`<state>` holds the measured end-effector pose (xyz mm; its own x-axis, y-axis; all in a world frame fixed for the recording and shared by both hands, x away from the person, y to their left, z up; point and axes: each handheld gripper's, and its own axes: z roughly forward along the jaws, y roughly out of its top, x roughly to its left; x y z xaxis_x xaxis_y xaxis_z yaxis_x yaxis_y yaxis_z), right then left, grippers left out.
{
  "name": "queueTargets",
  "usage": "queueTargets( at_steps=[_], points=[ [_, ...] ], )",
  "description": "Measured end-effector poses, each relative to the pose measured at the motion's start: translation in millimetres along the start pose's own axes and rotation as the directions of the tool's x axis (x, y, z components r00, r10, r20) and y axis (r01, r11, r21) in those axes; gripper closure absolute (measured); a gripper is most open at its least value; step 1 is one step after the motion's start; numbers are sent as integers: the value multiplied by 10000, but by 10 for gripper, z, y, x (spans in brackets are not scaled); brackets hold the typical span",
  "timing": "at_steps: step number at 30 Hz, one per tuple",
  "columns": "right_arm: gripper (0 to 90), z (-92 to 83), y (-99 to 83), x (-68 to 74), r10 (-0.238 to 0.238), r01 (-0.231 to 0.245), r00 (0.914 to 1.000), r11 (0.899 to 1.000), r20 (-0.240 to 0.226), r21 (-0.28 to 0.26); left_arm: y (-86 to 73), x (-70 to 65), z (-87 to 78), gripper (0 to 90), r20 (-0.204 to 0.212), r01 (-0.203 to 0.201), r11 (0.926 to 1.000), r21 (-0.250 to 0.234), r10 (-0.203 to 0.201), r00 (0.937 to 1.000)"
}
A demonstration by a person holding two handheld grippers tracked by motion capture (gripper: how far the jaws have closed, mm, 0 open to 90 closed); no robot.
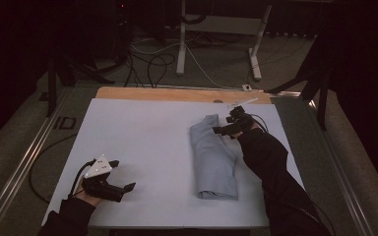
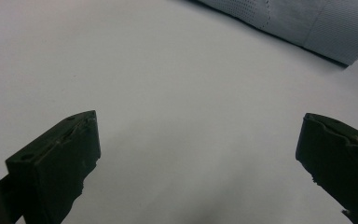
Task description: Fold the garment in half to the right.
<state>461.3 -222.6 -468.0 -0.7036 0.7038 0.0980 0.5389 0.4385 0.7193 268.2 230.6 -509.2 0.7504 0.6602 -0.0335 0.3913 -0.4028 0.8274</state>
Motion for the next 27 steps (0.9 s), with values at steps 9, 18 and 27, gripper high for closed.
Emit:
queueTargets(
  at_steps=[9, 18, 27],
  points=[
    [137, -336, -271, 446, -466, 419, 9938, 9980, -1010, -482, 6, -10, 4, 10, 30, -94, 9999, 60, 94, 10000],
    [332, -622, -698, 909, -1119, 1000, 9789, 9920, -1712, -765, 8, -11, 10, 10, 5, -117, 9999, 49, 117, 9999],
    [464, -764, -995, 1395, -2052, 1938, 9468, 9785, -2479, -700, 18, -22, 25, 10, 63, -152, 9999, 49, 151, 9999]
  ],
)
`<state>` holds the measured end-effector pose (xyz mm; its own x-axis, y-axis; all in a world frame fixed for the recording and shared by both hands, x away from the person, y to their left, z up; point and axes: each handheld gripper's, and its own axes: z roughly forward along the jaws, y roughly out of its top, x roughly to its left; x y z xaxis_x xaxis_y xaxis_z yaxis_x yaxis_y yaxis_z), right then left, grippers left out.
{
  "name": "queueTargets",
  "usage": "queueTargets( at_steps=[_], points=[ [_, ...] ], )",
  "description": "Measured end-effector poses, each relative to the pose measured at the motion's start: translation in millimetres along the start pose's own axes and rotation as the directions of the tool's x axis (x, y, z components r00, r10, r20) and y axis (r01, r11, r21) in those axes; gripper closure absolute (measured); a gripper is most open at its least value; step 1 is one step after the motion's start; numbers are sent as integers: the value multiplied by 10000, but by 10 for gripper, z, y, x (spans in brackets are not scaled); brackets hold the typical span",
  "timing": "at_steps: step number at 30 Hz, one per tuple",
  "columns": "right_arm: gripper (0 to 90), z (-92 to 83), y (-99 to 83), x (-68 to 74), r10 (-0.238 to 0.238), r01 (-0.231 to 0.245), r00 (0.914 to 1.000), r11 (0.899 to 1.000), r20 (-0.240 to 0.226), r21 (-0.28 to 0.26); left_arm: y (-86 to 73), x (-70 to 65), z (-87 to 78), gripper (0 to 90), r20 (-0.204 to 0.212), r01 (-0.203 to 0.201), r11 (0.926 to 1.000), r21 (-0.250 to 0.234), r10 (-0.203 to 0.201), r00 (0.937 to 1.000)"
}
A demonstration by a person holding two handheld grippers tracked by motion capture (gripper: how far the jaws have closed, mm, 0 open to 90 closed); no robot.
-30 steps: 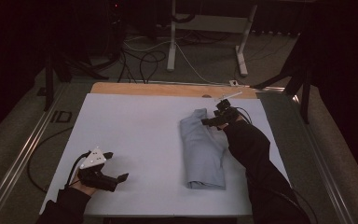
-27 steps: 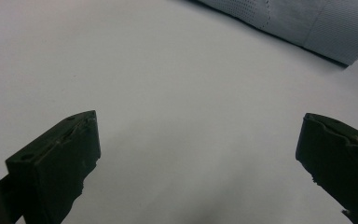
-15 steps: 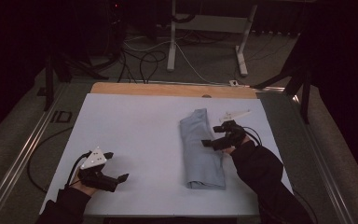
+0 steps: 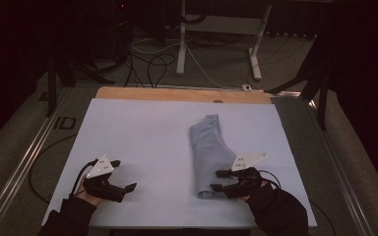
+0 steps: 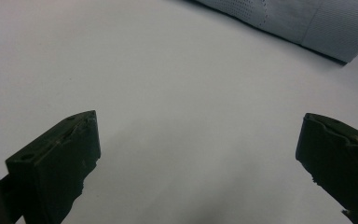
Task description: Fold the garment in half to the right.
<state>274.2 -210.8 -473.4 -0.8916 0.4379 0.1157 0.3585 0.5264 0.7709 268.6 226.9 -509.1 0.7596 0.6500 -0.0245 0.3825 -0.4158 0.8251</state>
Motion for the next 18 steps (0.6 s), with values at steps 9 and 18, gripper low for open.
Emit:
queueTargets(
  at_steps=[9, 18],
  points=[
    [568, 168, -353, 3, -452, 323, 9963, 9852, 731, 1683, -5, 0, 4, 10, 46, -68, 10000, 57, 68, 10000],
    [872, 202, -415, -2, -1350, 1026, 9818, 9689, 1338, 2254, -5, -3, 12, 10, 54, -78, 10000, 49, 78, 10000]
  ],
)
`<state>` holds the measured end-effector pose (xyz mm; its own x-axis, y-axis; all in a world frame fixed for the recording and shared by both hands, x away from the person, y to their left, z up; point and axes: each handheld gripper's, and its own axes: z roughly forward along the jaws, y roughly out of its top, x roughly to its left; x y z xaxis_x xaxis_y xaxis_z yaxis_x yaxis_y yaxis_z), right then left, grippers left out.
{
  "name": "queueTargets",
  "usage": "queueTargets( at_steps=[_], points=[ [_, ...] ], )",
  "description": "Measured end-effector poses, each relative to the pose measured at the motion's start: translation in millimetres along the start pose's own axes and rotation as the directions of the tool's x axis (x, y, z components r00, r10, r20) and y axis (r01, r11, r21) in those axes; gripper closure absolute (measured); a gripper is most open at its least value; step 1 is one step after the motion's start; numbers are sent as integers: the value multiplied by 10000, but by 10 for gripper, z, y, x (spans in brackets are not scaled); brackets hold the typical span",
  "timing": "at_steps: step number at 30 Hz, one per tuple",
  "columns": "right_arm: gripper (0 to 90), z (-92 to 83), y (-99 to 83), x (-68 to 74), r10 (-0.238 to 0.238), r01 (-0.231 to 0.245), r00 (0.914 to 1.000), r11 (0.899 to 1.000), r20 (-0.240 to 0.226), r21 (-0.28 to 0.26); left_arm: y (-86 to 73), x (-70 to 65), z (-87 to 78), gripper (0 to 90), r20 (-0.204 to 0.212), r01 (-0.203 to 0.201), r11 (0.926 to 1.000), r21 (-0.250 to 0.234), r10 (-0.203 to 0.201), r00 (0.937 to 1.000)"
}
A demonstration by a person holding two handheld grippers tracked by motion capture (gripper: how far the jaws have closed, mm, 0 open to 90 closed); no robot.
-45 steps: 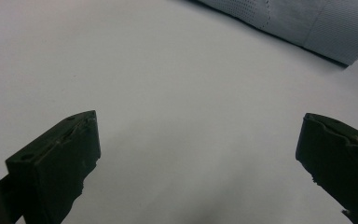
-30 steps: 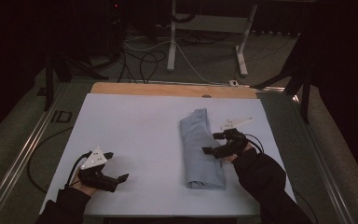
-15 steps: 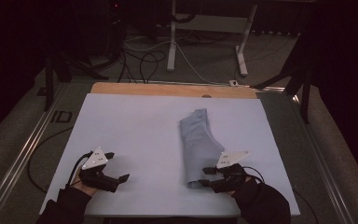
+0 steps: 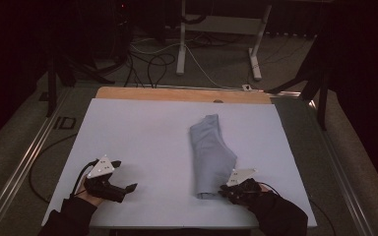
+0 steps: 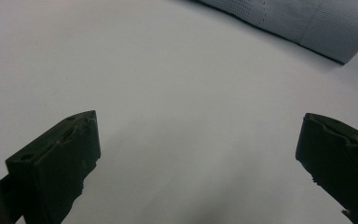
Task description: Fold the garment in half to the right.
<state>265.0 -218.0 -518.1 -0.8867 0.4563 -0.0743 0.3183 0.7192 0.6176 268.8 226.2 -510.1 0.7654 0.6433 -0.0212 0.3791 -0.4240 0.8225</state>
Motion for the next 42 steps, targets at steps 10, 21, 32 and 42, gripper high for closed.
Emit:
queueTargets(
  at_steps=[10, 21, 32, 42],
  points=[
    [900, -185, 2, -30, 253, -273, 9988, 9985, -417, -472, 0, 8, -15, 10, -28, 35, 10000, -70, -35, 10000],
    [900, -253, -161, -65, 422, -446, 9959, 9986, -798, -279, 2, 6, -4, 10, -46, -24, 10000, -13, 24, 10000],
    [900, -134, -200, -35, 459, -444, 9914, 9989, -1228, 154, -7, 13, 0, 10, -9, -6, 10000, 15, 6, 10000],
    [875, -129, -226, -45, 491, -505, 9890, 9987, -1393, -62, 1, 6, 7, 10, 1, -77, 10000, 34, 77, 10000]
  ],
)
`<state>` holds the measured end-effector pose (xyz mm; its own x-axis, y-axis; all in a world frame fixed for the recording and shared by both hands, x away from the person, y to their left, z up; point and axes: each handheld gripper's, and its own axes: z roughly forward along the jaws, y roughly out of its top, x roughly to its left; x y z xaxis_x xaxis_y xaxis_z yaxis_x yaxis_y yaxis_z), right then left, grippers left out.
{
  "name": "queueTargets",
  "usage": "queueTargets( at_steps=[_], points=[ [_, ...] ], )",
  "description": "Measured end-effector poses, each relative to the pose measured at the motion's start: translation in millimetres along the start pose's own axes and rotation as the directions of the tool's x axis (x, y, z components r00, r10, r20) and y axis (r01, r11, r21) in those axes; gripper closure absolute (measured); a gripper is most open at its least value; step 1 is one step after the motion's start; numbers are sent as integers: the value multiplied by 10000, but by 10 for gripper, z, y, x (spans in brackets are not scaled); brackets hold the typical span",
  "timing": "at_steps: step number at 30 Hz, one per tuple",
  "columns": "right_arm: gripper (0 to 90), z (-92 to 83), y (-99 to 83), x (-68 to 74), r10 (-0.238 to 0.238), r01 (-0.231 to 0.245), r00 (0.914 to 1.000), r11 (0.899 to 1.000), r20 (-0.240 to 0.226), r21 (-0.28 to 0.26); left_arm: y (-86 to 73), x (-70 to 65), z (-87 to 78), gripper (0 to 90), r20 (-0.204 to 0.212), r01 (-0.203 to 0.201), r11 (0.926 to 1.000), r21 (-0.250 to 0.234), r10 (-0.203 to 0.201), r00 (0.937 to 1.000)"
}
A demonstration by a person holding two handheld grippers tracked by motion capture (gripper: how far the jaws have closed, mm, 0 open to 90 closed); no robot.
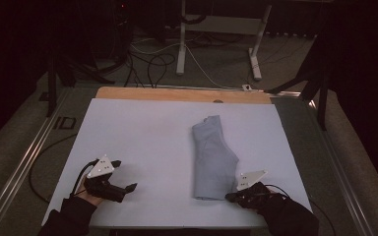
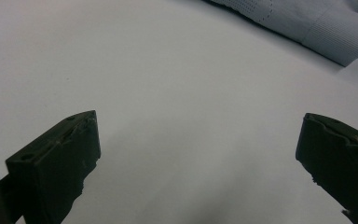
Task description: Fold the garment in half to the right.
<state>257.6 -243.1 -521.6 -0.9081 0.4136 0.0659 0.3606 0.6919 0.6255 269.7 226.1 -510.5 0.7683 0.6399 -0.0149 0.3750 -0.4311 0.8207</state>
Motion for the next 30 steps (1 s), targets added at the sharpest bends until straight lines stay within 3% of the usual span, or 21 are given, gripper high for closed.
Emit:
queueTargets(
  at_steps=[4, 7, 10, 12, 14, 19, 23, 27, 30],
  points=[
    [813, -7, -18, -63, 187, -198, 9991, 9994, -380, -286, -1, 4, -3, 10, 11, 42, 10000, -31, -42, 10000],
    [734, -64, 19, -65, 142, -157, 9995, 9983, -277, -559, -2, 10, -3, 10, 8, 52, 10000, -28, -52, 10000],
    [664, -156, 57, -95, 202, -234, 9994, 9919, -268, -1247, -1, 5, -2, 10, 21, 41, 10000, -23, -41, 10000],
    [647, -182, 75, -103, 208, -232, 9996, 9908, -191, -1332, 2, 4, -1, 10, 39, 18, 10000, -16, -18, 10000],
    [554, -235, 128, -128, 201, -189, 9998, 9866, 59, -1619, 8, 7, -5, 10, 16, 14, 10000, -40, -13, 10000],
    [361, -263, 234, -194, 294, -268, 9995, 9785, 98, -2047, 12, 9, -13, 10, -12, 39, 10000, -82, -39, 10000],
    [169, -266, 274, -280, 578, -588, 9983, 9629, -117, -2634, 7, 10, -15, 10, -4, 12, 10000, -80, -12, 10000],
    [97, -276, 261, -349, 873, -895, 9960, 9388, -215, -3328, 2, 15, -25, 10, 4, 24, 9999, -117, -24, 10000],
    [96, -295, 201, -391, 1114, -1004, 9937, 9192, 69, -3808, -5, 24, -33, 10, 23, 71, 9998, -176, -71, 10000]
  ],
)
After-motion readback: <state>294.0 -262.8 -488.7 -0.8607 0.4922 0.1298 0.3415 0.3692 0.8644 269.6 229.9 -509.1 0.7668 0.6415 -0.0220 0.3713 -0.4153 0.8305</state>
